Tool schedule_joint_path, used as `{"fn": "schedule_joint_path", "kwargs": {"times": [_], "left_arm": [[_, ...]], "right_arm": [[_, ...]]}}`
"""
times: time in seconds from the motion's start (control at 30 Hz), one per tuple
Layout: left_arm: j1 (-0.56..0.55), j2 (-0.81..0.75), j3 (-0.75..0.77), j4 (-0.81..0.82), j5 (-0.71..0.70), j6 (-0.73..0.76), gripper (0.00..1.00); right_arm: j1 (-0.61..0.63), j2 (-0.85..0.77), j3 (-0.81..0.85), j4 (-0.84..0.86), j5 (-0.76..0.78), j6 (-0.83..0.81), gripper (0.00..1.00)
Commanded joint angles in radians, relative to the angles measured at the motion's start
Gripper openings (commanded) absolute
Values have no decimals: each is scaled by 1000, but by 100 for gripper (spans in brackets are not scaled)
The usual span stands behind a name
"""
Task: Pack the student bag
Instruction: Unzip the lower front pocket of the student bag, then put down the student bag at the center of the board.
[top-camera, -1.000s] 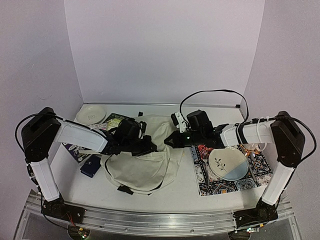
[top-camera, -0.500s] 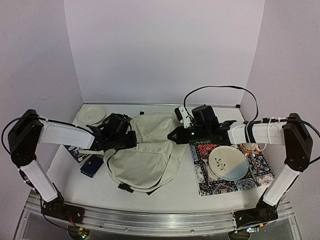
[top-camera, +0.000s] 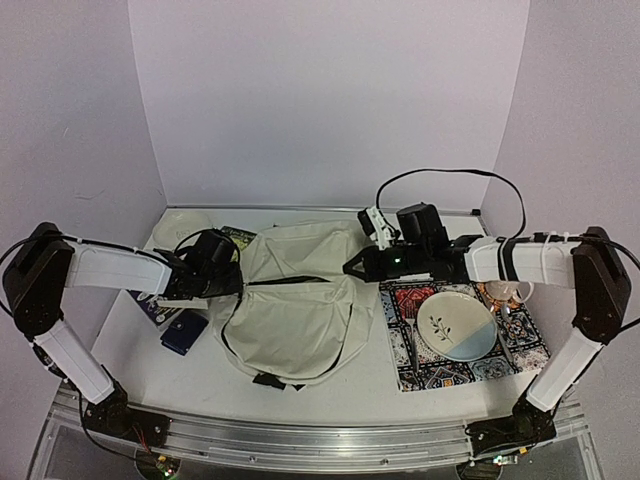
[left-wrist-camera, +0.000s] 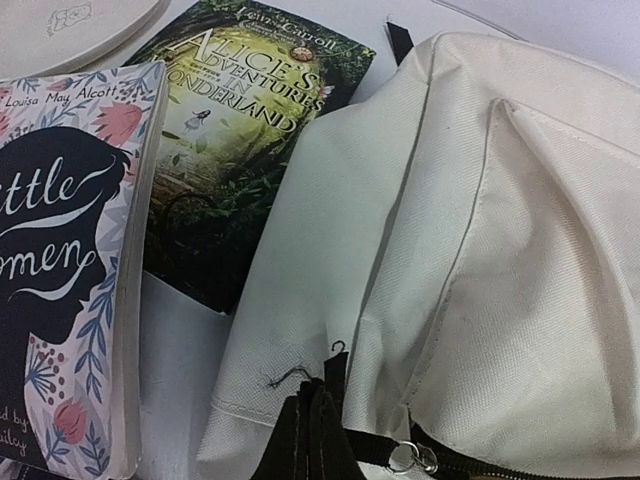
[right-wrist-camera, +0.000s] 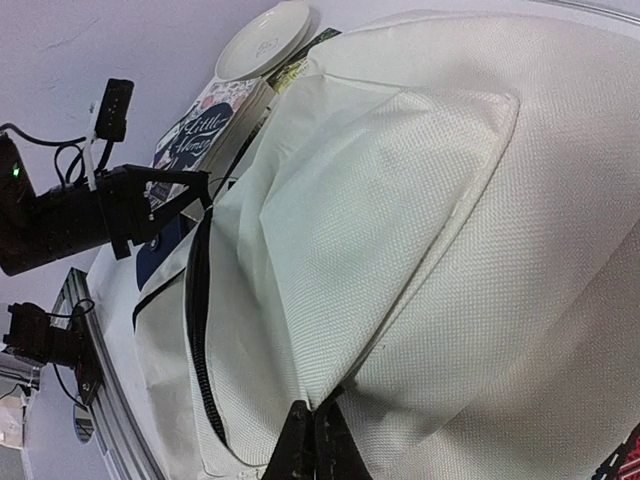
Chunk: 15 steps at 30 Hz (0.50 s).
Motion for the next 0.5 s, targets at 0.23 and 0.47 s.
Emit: {"fn": "schedule_joint_path", "kwargs": {"times": [0.23, 0.47], "left_arm": [[32, 19, 13, 108, 186, 70, 0], [32, -13, 44, 107, 274, 82, 17]], "right_arm": [[-22, 88, 71, -26, -11, -99, 0], [-19, 80, 82, -95, 67, -155, 13]]}}
